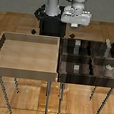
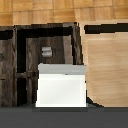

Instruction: Place the milk carton into the appropriate compartment.

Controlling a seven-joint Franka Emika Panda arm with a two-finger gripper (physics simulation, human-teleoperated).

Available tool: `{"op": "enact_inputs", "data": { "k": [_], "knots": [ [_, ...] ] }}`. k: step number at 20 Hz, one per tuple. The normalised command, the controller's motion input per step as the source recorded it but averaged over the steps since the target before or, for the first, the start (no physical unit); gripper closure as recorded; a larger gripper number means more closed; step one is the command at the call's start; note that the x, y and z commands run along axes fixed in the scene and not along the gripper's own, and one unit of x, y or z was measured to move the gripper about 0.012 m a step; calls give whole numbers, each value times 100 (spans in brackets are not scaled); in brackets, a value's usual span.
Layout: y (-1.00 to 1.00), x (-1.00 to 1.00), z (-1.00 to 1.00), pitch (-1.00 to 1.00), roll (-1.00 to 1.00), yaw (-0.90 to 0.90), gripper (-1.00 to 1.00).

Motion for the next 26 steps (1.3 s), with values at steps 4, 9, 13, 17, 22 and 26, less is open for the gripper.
{"op": "enact_inputs", "data": {
  "k": [4, 9, 13, 17, 22, 26],
  "knots": [
    [0, -75, 0, 0, 0, 0, 100],
    [60, 0, -5, 0, 0, 0, 100],
    [0, 0, -100, 0, 0, 0, 100],
    [0, 0, -100, 0, 0, 0, 100],
    [0, 0, -100, 0, 0, 0, 100],
    [0, 0, -100, 0, 0, 0, 100]
  ]
}}
